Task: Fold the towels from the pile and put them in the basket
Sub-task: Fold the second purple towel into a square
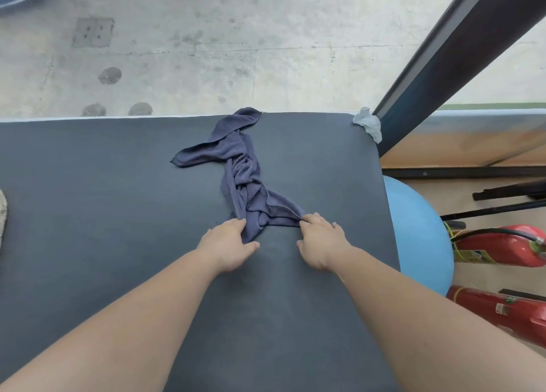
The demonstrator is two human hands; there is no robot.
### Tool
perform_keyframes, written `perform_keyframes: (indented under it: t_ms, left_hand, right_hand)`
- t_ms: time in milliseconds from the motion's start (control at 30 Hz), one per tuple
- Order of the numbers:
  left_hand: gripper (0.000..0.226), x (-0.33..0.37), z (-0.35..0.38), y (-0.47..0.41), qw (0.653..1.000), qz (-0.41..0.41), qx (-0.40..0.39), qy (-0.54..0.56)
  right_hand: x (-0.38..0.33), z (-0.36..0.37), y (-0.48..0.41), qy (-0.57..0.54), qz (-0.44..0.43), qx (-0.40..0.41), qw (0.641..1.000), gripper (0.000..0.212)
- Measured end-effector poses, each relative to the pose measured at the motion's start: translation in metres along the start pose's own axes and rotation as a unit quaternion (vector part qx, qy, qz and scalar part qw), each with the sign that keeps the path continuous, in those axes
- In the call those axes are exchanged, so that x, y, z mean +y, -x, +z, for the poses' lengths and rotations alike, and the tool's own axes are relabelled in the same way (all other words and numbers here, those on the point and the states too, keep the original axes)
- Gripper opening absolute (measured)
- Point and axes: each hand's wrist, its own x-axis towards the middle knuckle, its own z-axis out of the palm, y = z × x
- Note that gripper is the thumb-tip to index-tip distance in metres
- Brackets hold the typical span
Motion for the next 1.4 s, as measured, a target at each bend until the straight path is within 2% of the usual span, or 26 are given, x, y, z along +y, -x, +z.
perform_keyframes:
  t_ms: [67,133,267,367,433,467,533,600,667,733,800,867,933,1000,1100,1233,1400]
  left_hand:
    - [0.063,0.001,0.002,0.022,0.998,-0.003,0.032,0.051]
    - [0.061,-0.003,0.007,0.047,0.993,-0.018,0.067,0.091]
    - [0.039,-0.022,0.019,0.100,0.981,-0.073,0.094,0.154]
    - [0.033,-0.036,0.028,0.139,0.990,-0.085,0.028,0.107]
    - [0.039,-0.039,0.030,0.162,0.996,-0.050,-0.024,0.070]
    - [0.046,-0.039,0.030,0.171,0.997,-0.027,-0.021,0.068]
    - [0.059,-0.030,0.021,0.186,0.993,0.029,0.022,0.111]
    - [0.063,-0.015,0.005,0.198,0.977,0.119,0.047,0.168]
    - [0.049,-0.002,-0.011,0.208,0.961,0.205,0.035,0.180]
    - [0.028,0.003,-0.022,0.218,0.956,0.244,0.010,0.163]
    - [0.012,-0.002,-0.029,0.230,0.956,0.257,-0.001,0.141]
    - [0.006,-0.013,-0.035,0.246,0.958,0.263,0.016,0.116]
    - [0.015,-0.026,-0.040,0.261,0.956,0.282,0.034,0.069]
    - [0.024,-0.038,-0.042,0.275,0.950,0.310,0.033,-0.027]
    - [0.023,-0.051,-0.039,0.290,0.932,0.345,0.009,-0.113]
    - [0.027,-0.072,-0.026,0.304,0.927,0.326,-0.001,-0.185]
    - [0.031,-0.097,-0.008,0.319,0.950,0.270,-0.010,-0.156]
  right_hand:
    - [-0.003,-0.001,0.016,-0.047,-0.055,0.062,0.995,0.035]
    - [-0.008,-0.004,0.041,-0.138,-0.091,0.094,0.982,0.033]
    - [-0.016,-0.012,0.093,-0.309,-0.057,0.171,0.934,0.022]
    - [-0.023,-0.020,0.125,-0.356,-0.025,0.196,0.913,0.022]
    - [-0.035,-0.024,0.147,-0.374,-0.029,0.186,0.908,0.025]
    - [-0.042,-0.026,0.157,-0.379,-0.037,0.178,0.907,0.026]
    - [-0.059,-0.026,0.180,-0.374,-0.066,0.153,0.912,0.032]
    - [-0.078,-0.023,0.205,-0.357,-0.098,0.117,0.922,0.040]
    - [-0.093,-0.018,0.226,-0.335,-0.119,0.107,0.929,0.043]
    - [-0.102,-0.010,0.242,-0.331,-0.114,0.131,0.927,0.044]
    - [-0.109,-0.002,0.259,-0.338,-0.089,0.174,0.921,0.043]
    - [-0.116,0.010,0.274,-0.281,-0.075,0.220,0.931,0.043]
    - [-0.119,0.027,0.284,-0.153,-0.065,0.242,0.956,0.043]
    - [-0.123,0.045,0.294,-0.085,-0.040,0.243,0.966,0.039]
    - [-0.127,0.064,0.312,-0.088,-0.006,0.280,0.956,0.029]
    - [-0.123,0.077,0.334,-0.094,0.022,0.332,0.938,0.022]
    - [-0.097,0.083,0.349,-0.150,0.059,0.382,0.910,0.022]
